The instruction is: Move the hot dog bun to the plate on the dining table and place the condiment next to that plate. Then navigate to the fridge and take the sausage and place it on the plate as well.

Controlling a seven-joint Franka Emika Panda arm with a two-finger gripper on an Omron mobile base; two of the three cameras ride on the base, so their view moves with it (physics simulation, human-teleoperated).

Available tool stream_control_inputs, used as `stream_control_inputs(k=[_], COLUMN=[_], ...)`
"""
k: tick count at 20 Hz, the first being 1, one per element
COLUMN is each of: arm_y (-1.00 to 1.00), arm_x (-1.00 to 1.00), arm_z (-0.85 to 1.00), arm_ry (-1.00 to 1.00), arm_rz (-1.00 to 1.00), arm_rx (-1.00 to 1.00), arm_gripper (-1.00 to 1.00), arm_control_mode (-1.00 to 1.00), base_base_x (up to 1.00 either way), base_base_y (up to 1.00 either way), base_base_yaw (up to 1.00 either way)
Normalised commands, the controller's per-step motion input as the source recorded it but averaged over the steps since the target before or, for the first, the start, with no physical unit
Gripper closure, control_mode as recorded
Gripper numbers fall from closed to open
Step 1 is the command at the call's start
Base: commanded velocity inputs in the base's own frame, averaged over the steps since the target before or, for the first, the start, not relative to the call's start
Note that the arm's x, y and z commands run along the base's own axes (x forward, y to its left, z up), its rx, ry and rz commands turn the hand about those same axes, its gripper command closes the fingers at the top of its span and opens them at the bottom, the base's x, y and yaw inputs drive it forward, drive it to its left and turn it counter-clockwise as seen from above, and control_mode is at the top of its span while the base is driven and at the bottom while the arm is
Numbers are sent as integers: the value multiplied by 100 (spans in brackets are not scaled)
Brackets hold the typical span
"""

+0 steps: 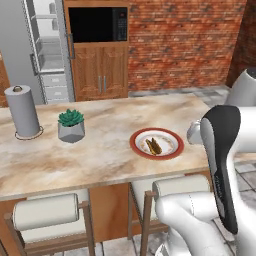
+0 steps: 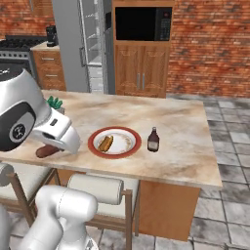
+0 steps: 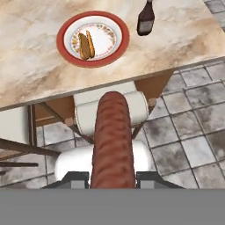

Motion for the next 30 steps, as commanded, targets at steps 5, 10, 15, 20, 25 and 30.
stream_control_inputs(k=[5,10,15,20,25,30], arm_y=[-7,-20,-17,-19,-23,-14], arm_x=[100,99,100,80,44,63], arm_z=[-6,-55,-75,-67,-61,-53], arm_ry=[0,0,0,0,-8,-11], arm_rz=[-7,-5,-4,-1,4,11], arm_rx=[0,0,0,0,0,0], arm_gripper=[100,100,100,100,100,100], arm_control_mode=[-100,-100,-100,-100,-100,-100], base_base_x=[0,0,0,0,0,0], base_base_y=[0,0,0,0,0,0], base_base_yaw=[0,0,0,0,0,0])
